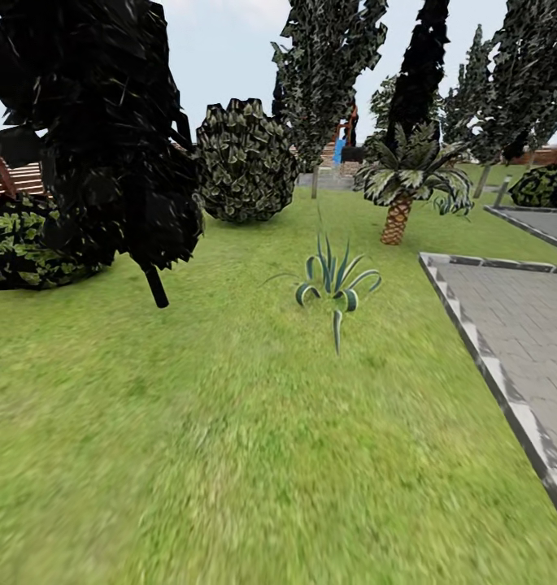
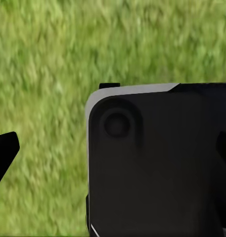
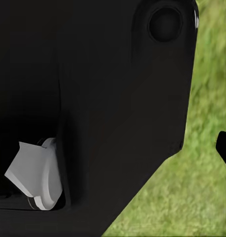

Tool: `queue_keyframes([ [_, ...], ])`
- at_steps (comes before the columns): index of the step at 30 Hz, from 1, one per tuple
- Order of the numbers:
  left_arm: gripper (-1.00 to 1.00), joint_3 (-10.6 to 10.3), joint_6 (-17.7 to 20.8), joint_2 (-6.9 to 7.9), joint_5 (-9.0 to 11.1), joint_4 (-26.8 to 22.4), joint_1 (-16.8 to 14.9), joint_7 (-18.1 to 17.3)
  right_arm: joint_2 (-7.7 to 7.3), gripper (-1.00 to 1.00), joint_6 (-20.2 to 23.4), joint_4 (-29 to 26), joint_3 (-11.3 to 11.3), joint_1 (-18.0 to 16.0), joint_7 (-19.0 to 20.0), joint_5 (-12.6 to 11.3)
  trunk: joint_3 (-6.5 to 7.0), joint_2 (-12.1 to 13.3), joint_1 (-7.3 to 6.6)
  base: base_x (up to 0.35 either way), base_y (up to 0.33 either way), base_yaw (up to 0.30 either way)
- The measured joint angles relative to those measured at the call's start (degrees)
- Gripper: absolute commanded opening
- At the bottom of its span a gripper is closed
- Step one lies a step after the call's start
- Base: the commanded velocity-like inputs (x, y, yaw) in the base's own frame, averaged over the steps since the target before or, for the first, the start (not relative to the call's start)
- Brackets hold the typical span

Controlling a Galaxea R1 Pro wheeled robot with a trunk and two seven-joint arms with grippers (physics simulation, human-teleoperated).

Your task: Take the three Easter eggs out of the wicker basket on the lawn in the garden, then place them on the lawn next to a single tree (choose any tree) so that all three eggs are next to the same tree and none are left in the basket.

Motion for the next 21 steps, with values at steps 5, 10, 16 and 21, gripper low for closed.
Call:
queue_keyframes([
  [5,1.00,0.00,0.00,0.00,0.00,0.01,-0.01,0.01,0.00,1.00,-0.03,-0.05,0.00,0.00,0.00,-0.01,0.00,0.00,0.00,0.300,-0.131,0.042],
  [10,1.00,0.00,-0.01,0.00,0.00,0.01,-0.01,0.01,0.00,1.00,-0.05,-0.07,0.00,0.00,0.00,-0.01,0.00,0.00,0.00,0.298,-0.134,0.013],
  [16,1.00,0.00,0.01,0.00,0.00,-0.01,0.00,0.01,0.07,1.00,0.00,-0.02,0.00,0.00,0.00,-0.01,0.00,0.00,0.00,0.298,-0.135,0.163],
  [21,1.00,0.00,0.01,0.00,0.00,-0.01,0.01,0.01,0.08,1.00,0.01,-0.01,0.00,0.00,0.00,-0.01,0.00,0.00,0.00,0.298,-0.131,0.265],
])
